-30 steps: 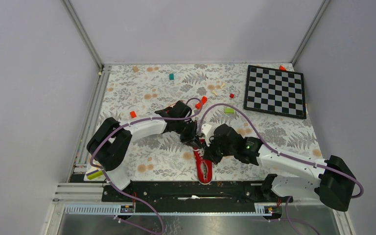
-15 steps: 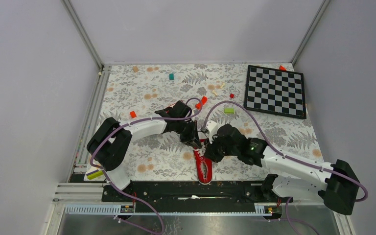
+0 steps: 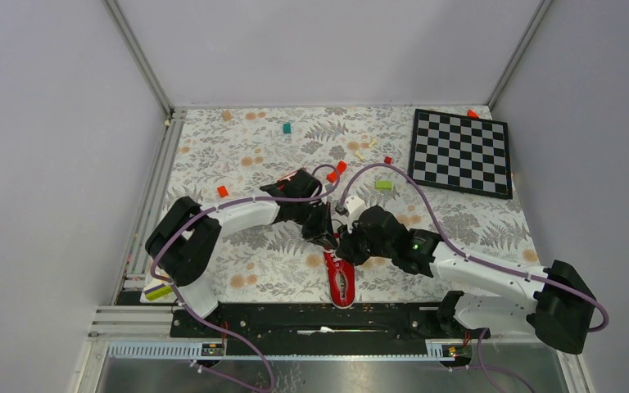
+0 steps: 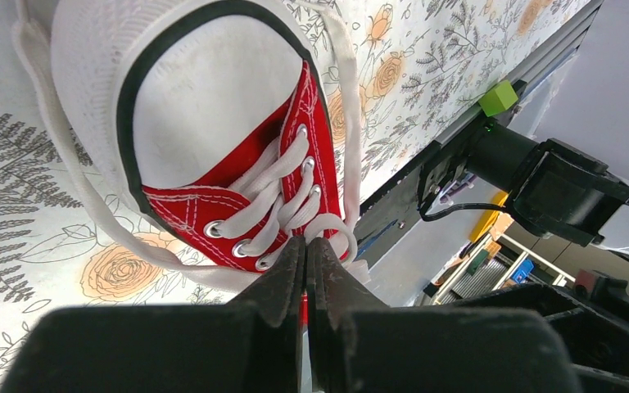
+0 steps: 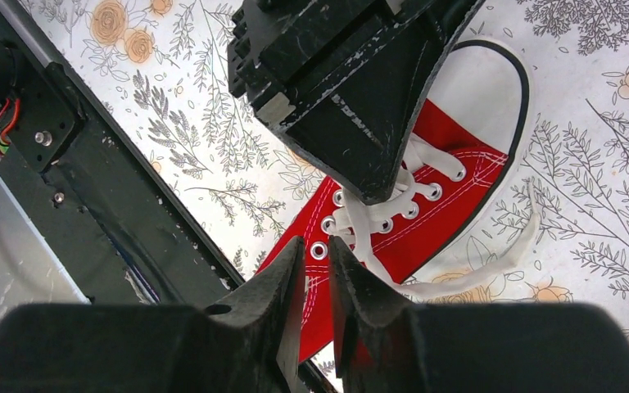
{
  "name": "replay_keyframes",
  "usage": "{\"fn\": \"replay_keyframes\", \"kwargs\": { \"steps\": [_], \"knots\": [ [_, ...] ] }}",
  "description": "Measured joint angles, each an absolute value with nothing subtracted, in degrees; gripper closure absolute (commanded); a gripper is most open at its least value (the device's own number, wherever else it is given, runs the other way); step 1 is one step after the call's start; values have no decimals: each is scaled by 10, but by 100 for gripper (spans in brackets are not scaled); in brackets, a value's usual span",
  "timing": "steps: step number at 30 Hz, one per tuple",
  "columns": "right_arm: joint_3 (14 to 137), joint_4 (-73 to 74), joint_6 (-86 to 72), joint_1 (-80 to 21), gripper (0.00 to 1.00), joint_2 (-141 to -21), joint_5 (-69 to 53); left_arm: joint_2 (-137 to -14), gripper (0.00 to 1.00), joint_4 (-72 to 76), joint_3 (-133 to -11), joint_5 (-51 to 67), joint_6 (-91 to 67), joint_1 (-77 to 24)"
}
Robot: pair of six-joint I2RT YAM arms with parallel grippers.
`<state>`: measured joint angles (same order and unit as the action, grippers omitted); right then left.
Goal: Tie the shoes
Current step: Cross the shoelace with the shoelace.
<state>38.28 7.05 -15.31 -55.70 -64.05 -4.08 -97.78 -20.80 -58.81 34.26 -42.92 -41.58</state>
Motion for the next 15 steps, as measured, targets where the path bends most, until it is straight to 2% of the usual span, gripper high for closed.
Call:
{"fn": "replay_keyframes", "kwargs": {
  "steps": [15],
  "knots": [
    [383,70,-164,-557,76,-684,-41,-981,100,-208,-589,342,-429,-423]
  ]
}}
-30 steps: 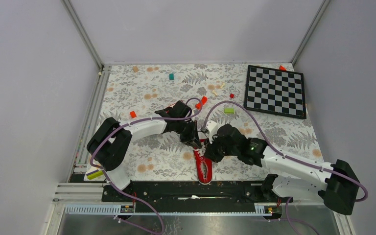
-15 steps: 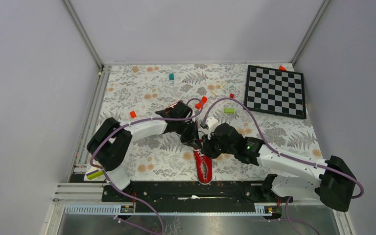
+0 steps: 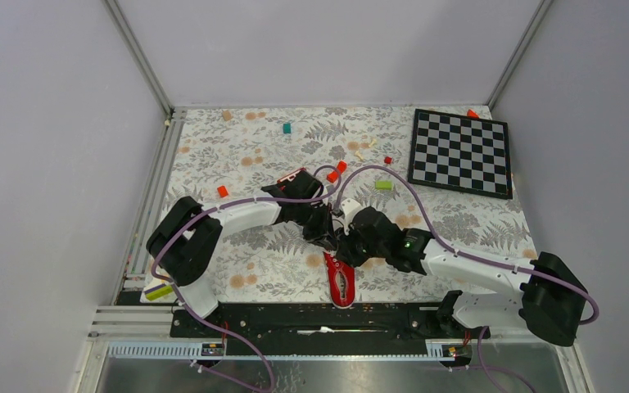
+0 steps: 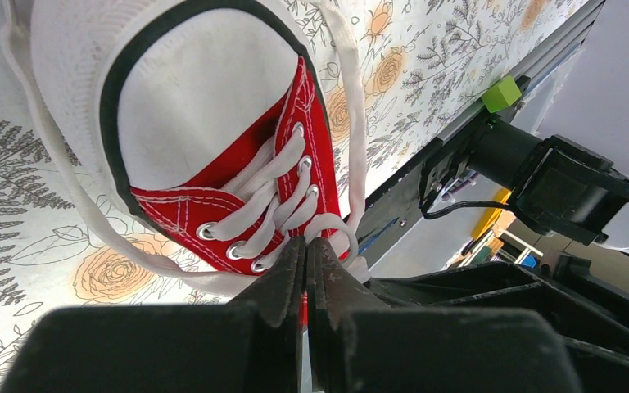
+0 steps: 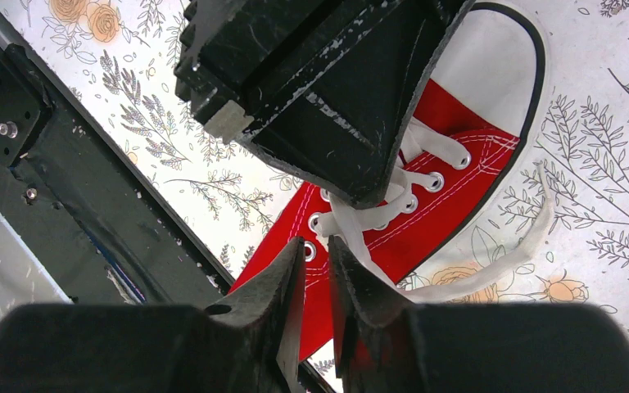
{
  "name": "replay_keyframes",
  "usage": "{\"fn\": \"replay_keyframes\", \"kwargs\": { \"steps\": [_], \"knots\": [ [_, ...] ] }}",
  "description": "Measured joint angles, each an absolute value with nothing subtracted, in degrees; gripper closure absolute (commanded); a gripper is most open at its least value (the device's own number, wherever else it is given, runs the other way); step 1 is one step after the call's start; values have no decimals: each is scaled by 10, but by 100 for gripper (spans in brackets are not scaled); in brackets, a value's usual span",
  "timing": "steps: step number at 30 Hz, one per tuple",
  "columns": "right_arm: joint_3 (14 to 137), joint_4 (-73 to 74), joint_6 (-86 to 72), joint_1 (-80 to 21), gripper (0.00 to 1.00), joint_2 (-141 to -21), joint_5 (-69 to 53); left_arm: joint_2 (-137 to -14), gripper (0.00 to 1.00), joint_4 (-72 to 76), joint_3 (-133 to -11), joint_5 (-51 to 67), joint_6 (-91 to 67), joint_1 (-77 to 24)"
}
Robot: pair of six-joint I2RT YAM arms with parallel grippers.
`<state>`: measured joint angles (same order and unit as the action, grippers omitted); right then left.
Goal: Tie the shoes
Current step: Cross the shoelace with the shoelace.
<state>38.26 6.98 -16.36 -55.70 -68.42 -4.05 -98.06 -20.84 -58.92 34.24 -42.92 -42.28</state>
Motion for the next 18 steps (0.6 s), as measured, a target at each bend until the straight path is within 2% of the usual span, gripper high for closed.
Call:
{"fn": "replay_keyframes", "kwargs": {
  "steps": [18],
  "knots": [
    [369,59,-164,-557,78,-703,0,-985,100,-208,-592,342,-429,-429]
  ]
}}
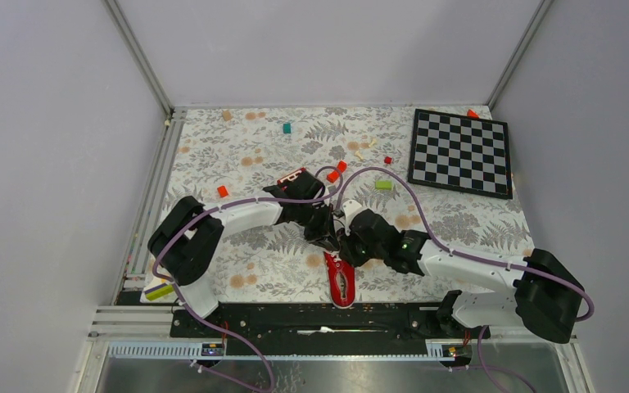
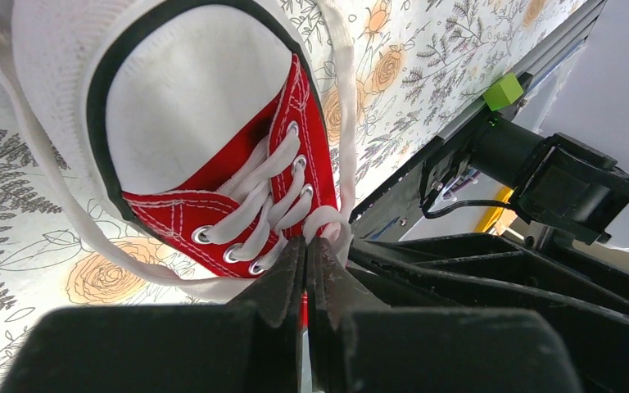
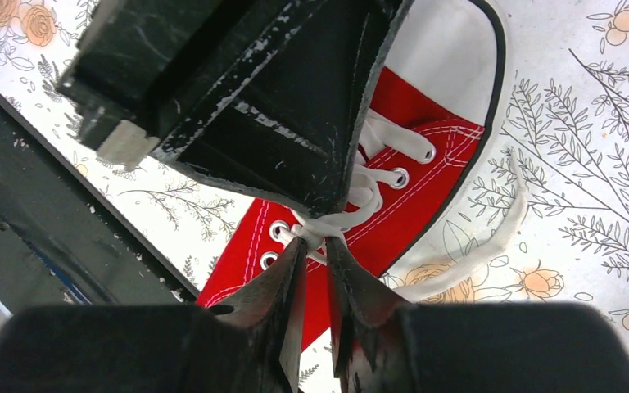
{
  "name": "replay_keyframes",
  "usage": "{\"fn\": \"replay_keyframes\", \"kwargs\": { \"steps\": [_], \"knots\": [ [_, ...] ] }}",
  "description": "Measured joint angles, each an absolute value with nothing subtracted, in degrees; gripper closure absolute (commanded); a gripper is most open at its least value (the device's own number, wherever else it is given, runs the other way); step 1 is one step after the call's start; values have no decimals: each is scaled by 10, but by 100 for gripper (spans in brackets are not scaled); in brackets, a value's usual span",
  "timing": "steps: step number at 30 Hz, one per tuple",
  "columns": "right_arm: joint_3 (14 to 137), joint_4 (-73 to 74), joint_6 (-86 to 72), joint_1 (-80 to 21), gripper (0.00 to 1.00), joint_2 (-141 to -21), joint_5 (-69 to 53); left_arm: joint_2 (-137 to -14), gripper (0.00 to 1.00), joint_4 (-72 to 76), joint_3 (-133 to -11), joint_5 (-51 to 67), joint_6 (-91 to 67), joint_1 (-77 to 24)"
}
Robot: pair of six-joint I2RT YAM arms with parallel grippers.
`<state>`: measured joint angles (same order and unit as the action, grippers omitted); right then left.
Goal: Tie the shoes
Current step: Cross the shoelace with the shoelace.
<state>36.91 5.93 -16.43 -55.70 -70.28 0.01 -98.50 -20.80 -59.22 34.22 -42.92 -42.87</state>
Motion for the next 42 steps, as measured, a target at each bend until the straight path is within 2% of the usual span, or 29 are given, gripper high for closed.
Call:
{"fn": "replay_keyframes", "kwargs": {
  "steps": [14,21,42],
  "knots": [
    [357,37,-181,-553,77,-714,-1,-988,100,-209,-598,340,-429,-431],
    [347,22,-204,-535,100,-736,-26,-989,100,-209,-601,340,-429,-432],
    [344,17,-213,-519,100,-703,-61,-989,100,-209,-604,337,-427,-432]
  ]
}}
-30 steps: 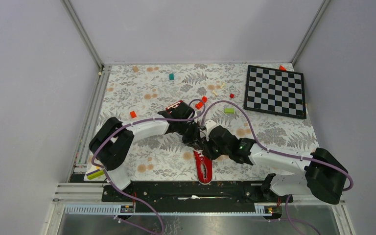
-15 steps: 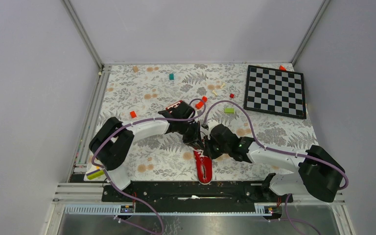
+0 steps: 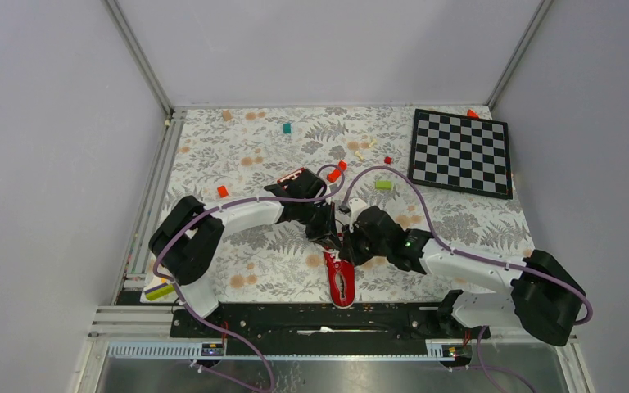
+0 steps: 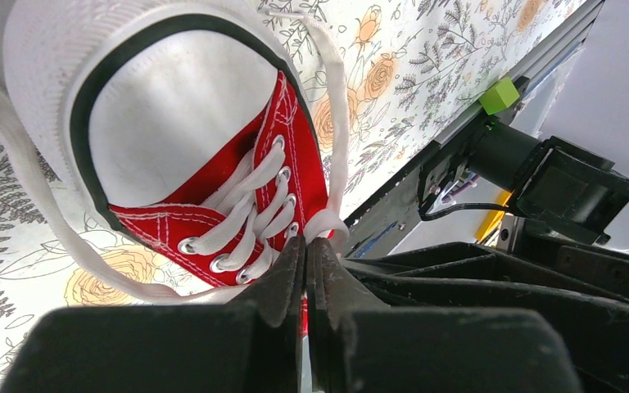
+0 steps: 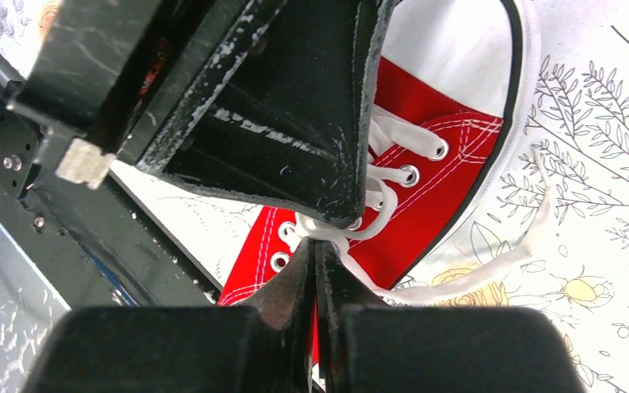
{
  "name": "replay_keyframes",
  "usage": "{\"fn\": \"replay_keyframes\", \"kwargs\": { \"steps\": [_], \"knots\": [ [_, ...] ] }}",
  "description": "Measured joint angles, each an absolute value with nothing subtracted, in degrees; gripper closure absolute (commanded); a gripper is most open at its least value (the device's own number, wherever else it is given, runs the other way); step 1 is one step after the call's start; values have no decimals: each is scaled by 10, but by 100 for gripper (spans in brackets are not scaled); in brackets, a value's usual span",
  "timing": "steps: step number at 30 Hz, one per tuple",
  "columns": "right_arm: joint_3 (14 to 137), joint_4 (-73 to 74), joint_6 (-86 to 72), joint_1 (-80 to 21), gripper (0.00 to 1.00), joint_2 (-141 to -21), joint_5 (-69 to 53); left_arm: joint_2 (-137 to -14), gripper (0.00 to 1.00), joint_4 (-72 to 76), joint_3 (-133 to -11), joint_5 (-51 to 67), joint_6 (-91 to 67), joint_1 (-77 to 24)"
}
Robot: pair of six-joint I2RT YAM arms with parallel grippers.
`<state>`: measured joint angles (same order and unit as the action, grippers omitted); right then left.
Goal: Tie the shoes
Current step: Cross the shoelace with the shoelace.
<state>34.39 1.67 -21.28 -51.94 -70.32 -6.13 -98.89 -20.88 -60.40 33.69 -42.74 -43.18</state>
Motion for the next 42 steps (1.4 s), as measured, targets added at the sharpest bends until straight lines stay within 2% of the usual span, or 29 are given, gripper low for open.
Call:
{"fn": "replay_keyframes", "kwargs": {
  "steps": [17,21,35,42],
  "knots": [
    [344,18,-213,-519,100,-680,-82,-995,100,-209,-604,337,-424,-432],
    [344,19,-213,-519,92,-682,-82,-995,100,-209,-604,337,-424,-432],
    [344,20,-203,-519,79,-704,-54,-995,100,-209,-604,336,-422,-432],
    [344,17,-203,-519,79,-719,-52,-995,100,-209,-604,336,-422,-432]
  ]
}}
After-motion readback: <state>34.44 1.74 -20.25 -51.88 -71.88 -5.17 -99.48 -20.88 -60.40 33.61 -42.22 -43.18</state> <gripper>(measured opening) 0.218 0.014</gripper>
